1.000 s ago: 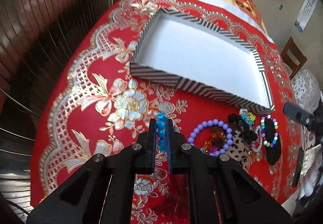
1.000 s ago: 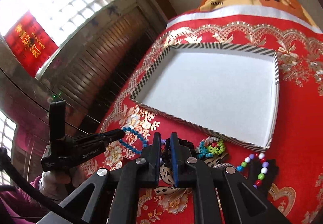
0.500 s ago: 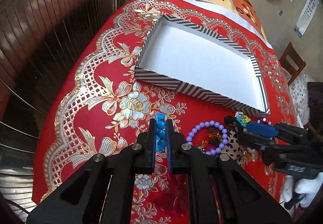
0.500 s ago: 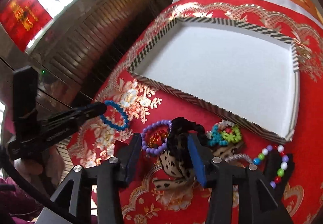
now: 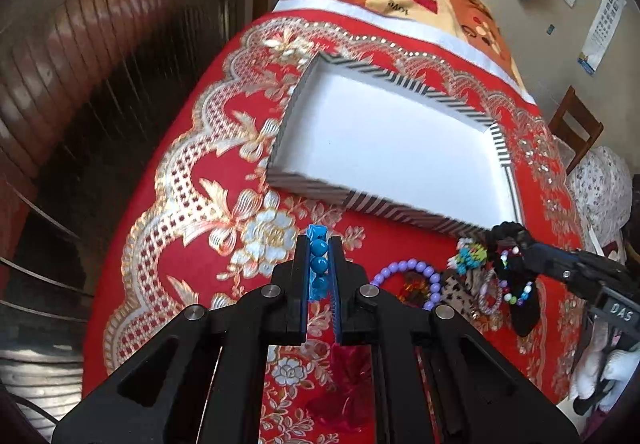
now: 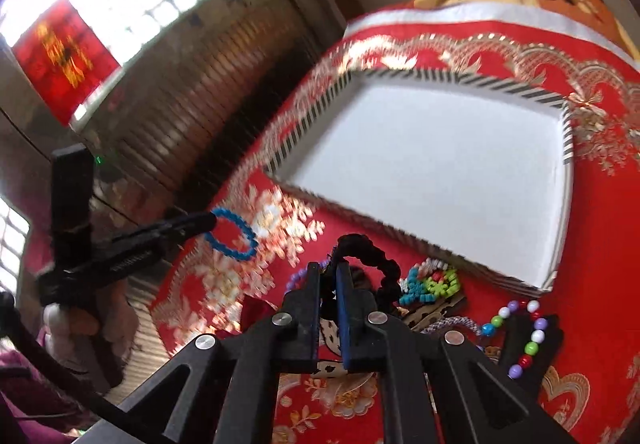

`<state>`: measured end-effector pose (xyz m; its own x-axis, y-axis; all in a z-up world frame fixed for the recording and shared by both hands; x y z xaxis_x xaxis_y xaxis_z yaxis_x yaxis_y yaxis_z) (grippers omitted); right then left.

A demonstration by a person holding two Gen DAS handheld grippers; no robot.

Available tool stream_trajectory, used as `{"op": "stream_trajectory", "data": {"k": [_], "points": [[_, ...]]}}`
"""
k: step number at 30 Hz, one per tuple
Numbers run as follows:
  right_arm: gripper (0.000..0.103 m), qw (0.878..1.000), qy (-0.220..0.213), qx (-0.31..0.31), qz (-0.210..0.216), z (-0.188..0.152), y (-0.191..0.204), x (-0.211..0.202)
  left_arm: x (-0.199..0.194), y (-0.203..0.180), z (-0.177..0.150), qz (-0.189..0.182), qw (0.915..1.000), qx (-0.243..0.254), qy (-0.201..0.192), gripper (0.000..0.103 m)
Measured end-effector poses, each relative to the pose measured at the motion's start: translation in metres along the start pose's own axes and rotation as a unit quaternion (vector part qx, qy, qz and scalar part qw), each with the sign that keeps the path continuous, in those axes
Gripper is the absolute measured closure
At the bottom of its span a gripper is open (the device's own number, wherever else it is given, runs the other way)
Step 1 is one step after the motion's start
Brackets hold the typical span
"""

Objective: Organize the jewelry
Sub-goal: 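Carry both items into the white tray and open both tools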

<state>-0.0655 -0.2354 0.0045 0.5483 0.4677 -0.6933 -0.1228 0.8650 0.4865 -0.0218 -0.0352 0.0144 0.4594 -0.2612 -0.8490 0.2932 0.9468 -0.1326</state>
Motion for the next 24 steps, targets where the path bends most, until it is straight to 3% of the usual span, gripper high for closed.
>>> {"op": "stream_trajectory", "data": {"k": [10,24], "points": [[0.096,0.999,-0.051,0.003,-0.007,0.034,0.004,-0.022,-0.010,-0.016,0.052,-0.019,0.9991,0.021,-0.031,0.096],[0.096,0.998,-0.017,0.044,-0.048,0.063,-0.027,0.038,0.062,-0.042,0.092,-0.037,0.9979,0.052,0.012,0.096]]}}
Point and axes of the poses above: each gripper's, at about its wrist camera, not at the fingertips, and x roughly the way its jaws point, y to its left, z to its top, the point moved 4 cm from there along x, roughly the way its jaws point, and after that the axes turned 2 degrees about z, right-handed, at the moved point
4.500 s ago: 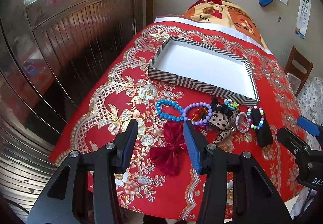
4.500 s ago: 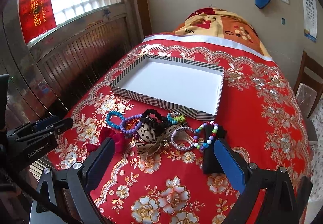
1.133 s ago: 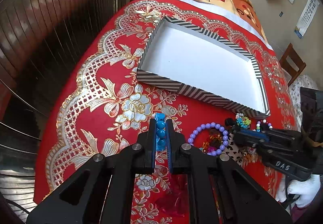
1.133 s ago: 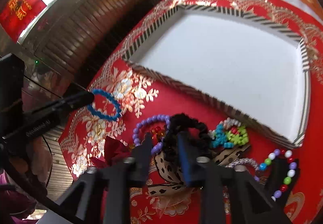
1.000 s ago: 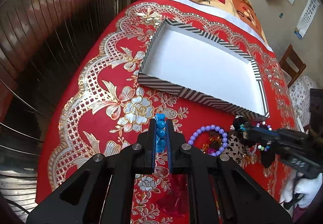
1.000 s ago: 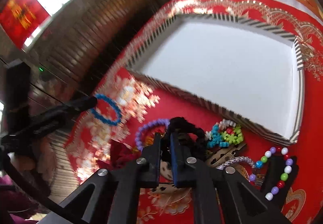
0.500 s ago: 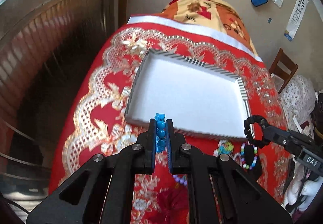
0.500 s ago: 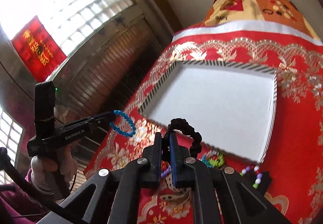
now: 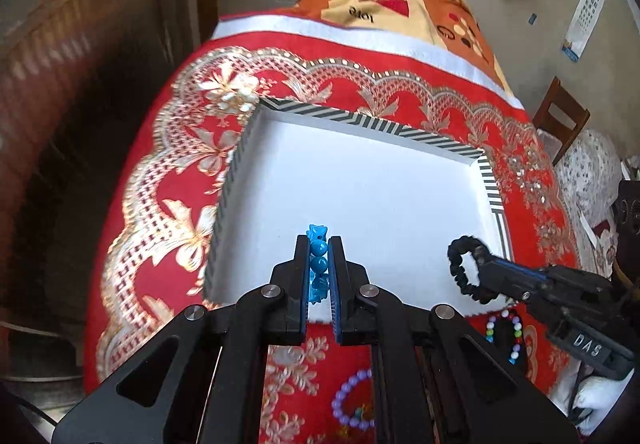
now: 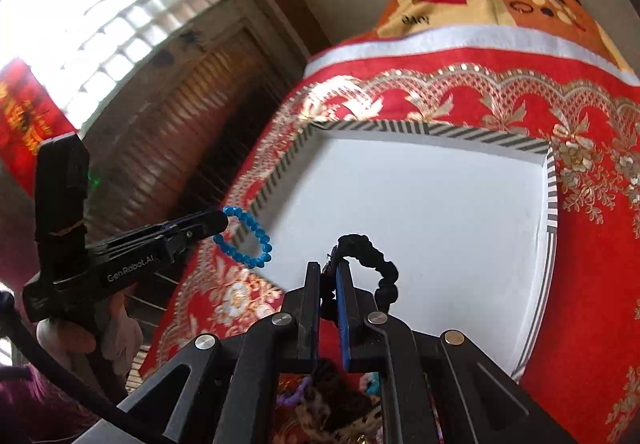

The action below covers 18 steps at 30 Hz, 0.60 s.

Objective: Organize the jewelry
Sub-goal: 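Carry both items into the white tray and open both tools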

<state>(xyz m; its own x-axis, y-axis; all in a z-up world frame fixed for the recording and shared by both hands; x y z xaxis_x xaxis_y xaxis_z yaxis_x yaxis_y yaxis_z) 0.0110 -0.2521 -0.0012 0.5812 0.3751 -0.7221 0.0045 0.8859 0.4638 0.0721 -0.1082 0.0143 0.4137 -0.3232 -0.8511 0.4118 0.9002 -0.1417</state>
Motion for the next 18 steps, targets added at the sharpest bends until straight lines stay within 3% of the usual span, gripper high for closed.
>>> {"op": "stream_trajectory", "data": {"k": [10,18], "points": [[0.096,0.999,0.050,0.014,-0.001,0.004,-0.004,0.062,0.056,0.024,0.006,0.013,0.9988,-0.009,0.046,0.096],[0.096,0.994,0.105,0.002,0.023,0.000,0.010,0.111,0.071,0.041,-0.002,0.034,0.9974,-0.004,0.064,0.095]]}}
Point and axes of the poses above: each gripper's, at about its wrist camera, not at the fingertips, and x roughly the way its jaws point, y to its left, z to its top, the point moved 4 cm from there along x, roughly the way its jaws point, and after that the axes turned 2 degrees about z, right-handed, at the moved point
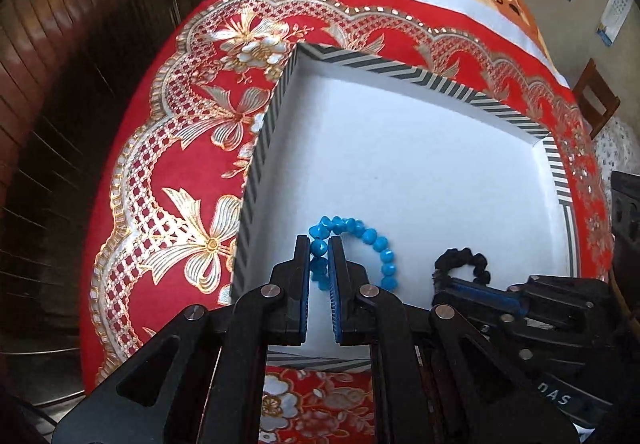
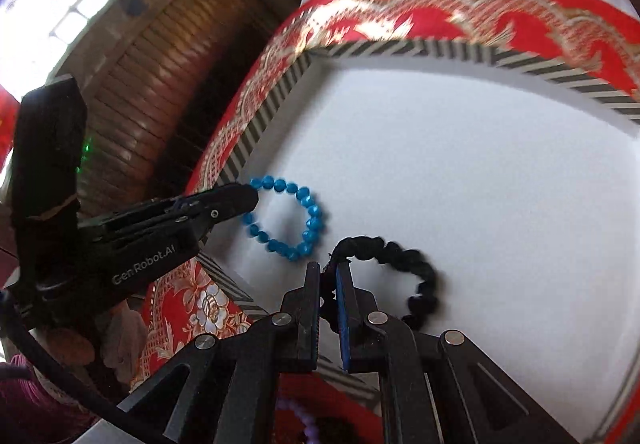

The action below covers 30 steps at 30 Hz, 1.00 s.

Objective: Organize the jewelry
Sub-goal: 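Carry both items into the white tray and open both tools, then lift both tools out of the tray back toward the jewelry pile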

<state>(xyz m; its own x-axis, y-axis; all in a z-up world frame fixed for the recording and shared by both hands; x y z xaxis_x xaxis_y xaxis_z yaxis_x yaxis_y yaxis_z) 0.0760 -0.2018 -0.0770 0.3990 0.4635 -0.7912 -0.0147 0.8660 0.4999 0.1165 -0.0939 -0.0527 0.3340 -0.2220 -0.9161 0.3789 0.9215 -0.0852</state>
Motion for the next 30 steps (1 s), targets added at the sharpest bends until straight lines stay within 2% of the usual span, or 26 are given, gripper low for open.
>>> {"op": "stream_trajectory", "data": {"k": [2,3,5,6,7,11,17,21,30], "points": [[0.096,1.000,0.008,-0.001,-0.004,-0.001,-0.002,0.004,0.000,0.002,0.000,0.005,1.0000,0.003,-0.003,0.093],[0.095,1.000,0.010,-0.002,-0.005,-0.002,-0.002,0.003,0.000,0.004,0.000,0.007,1.0000,0.003,-0.006,0.089],[0.085,1.000,0.009,-0.009,-0.003,-0.003,-0.002,0.000,0.000,0.007,0.001,0.005,0.9999,-0.001,-0.010,0.078],[0.071,1.000,0.007,-0.012,-0.003,-0.003,-0.001,-0.004,0.000,0.008,0.002,0.001,0.9999,-0.004,-0.011,0.071],[0.062,1.000,0.005,-0.013,-0.002,-0.003,-0.001,-0.005,-0.001,0.010,0.002,-0.005,0.9999,-0.008,-0.011,0.067],[0.062,1.000,-0.010,-0.014,-0.004,-0.006,-0.001,-0.019,-0.004,0.011,0.001,-0.003,0.9998,-0.006,-0.016,0.064],[0.062,0.997,-0.060,-0.017,-0.046,-0.008,-0.004,-0.053,-0.010,0.008,-0.002,0.009,0.9996,0.001,-0.026,0.063],[0.062,0.995,-0.073,-0.009,-0.075,-0.011,-0.010,-0.067,-0.018,0.004,-0.005,0.015,0.9991,0.003,-0.039,0.063],[0.062,0.986,-0.133,0.007,-0.101,-0.029,-0.012,-0.100,-0.056,-0.012,-0.025,0.038,0.9961,0.000,-0.079,0.063]]}}
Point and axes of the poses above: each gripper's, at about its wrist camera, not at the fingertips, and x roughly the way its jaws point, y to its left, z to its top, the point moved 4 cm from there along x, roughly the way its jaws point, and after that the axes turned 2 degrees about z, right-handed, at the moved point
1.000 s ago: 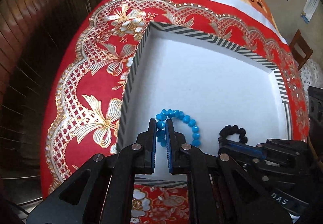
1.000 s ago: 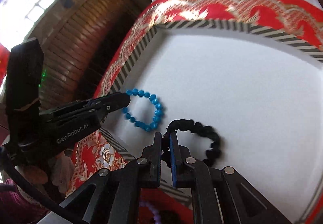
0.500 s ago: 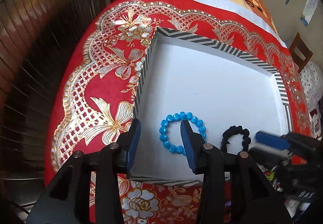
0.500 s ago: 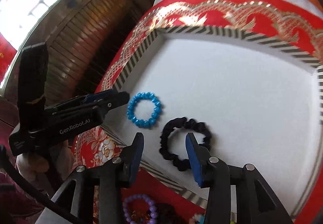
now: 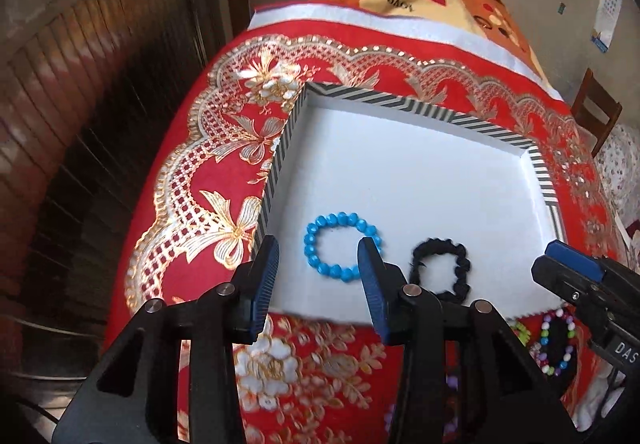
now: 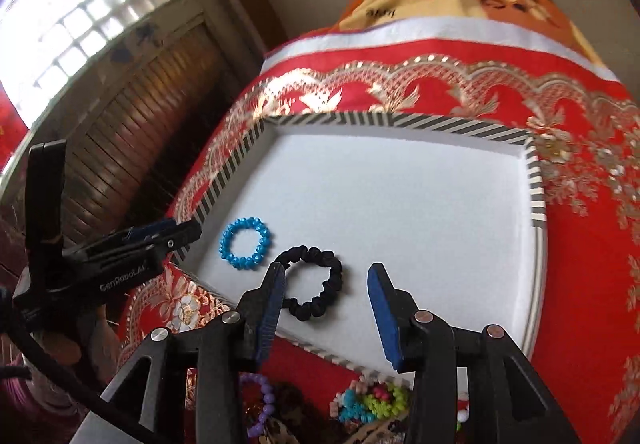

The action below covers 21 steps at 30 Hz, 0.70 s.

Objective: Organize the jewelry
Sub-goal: 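Lift both tools out of the tray back toward the jewelry pile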

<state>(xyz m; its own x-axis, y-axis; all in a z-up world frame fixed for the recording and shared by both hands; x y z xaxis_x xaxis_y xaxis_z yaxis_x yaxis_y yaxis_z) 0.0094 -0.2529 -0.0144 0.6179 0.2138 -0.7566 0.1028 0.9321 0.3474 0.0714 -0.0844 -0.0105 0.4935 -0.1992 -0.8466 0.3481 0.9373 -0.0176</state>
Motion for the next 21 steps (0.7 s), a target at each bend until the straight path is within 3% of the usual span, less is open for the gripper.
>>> {"op": "stream_trajectory", "data": {"k": [3,21], "points": [[0.062,1.000,-0.010,-0.013,-0.017,-0.009,0.001,-0.015,-0.021,-0.007,-0.011,0.008,0.9997,0.001,-0.021,0.063],[0.057,0.997,-0.049,-0.014,-0.060,-0.105,-0.003,-0.128,-0.116,-0.058,-0.109,0.012,0.9984,0.003,-0.056,0.063]]}}
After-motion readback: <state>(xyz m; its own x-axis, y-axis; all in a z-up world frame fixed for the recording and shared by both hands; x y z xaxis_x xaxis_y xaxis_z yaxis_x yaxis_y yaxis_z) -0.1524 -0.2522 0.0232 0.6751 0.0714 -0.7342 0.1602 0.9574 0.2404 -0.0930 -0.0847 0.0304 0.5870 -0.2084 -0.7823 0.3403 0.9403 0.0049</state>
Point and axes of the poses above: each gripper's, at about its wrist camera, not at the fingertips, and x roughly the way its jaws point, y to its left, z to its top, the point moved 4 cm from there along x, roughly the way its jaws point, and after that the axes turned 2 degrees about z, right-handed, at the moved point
